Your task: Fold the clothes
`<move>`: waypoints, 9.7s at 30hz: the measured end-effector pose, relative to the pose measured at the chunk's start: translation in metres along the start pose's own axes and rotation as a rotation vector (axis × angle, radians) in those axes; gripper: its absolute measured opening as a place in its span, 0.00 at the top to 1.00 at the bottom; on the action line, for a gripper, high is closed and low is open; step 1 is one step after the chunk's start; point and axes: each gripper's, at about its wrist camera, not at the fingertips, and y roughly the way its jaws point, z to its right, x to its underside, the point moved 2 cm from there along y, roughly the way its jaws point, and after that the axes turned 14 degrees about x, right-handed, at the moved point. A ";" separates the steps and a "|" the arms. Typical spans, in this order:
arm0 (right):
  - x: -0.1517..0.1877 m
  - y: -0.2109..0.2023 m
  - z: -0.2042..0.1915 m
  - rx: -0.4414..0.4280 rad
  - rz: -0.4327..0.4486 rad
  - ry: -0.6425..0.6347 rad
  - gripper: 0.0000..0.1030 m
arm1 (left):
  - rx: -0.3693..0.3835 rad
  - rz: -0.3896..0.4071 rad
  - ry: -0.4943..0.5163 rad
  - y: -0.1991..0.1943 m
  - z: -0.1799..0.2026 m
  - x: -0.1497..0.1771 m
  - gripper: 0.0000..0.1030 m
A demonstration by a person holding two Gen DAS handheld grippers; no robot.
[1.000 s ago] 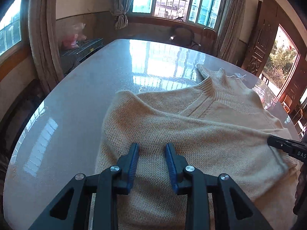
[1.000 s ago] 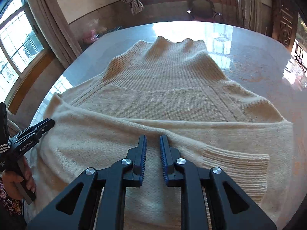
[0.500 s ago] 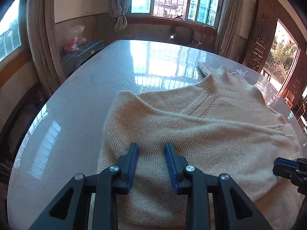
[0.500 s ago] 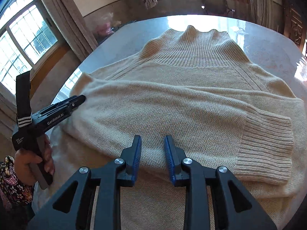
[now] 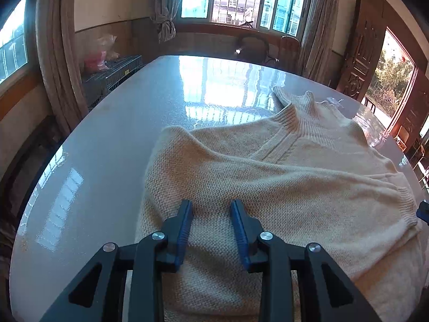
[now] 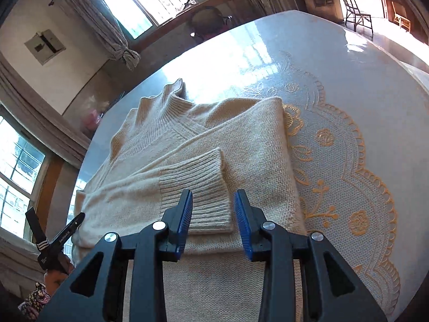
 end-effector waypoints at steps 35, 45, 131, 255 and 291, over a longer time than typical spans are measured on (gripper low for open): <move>0.017 0.031 -0.053 -0.056 -0.051 -0.241 0.90 | -0.097 -0.024 0.101 0.010 -0.009 -0.002 0.55; -0.004 0.009 -0.081 -0.058 -0.020 -0.222 0.87 | 0.048 0.042 -0.068 -0.007 -0.010 -0.030 0.58; -0.207 0.121 -0.162 -0.133 -0.084 -0.235 0.93 | 0.484 -0.053 0.045 0.115 0.063 -0.221 0.95; -0.027 0.055 -0.132 -0.011 0.067 -0.356 0.35 | 0.108 -0.071 0.516 0.042 0.157 0.015 0.76; 0.020 0.086 -0.161 0.093 0.110 -0.565 0.11 | 0.015 -0.175 0.252 0.101 0.011 -0.099 0.72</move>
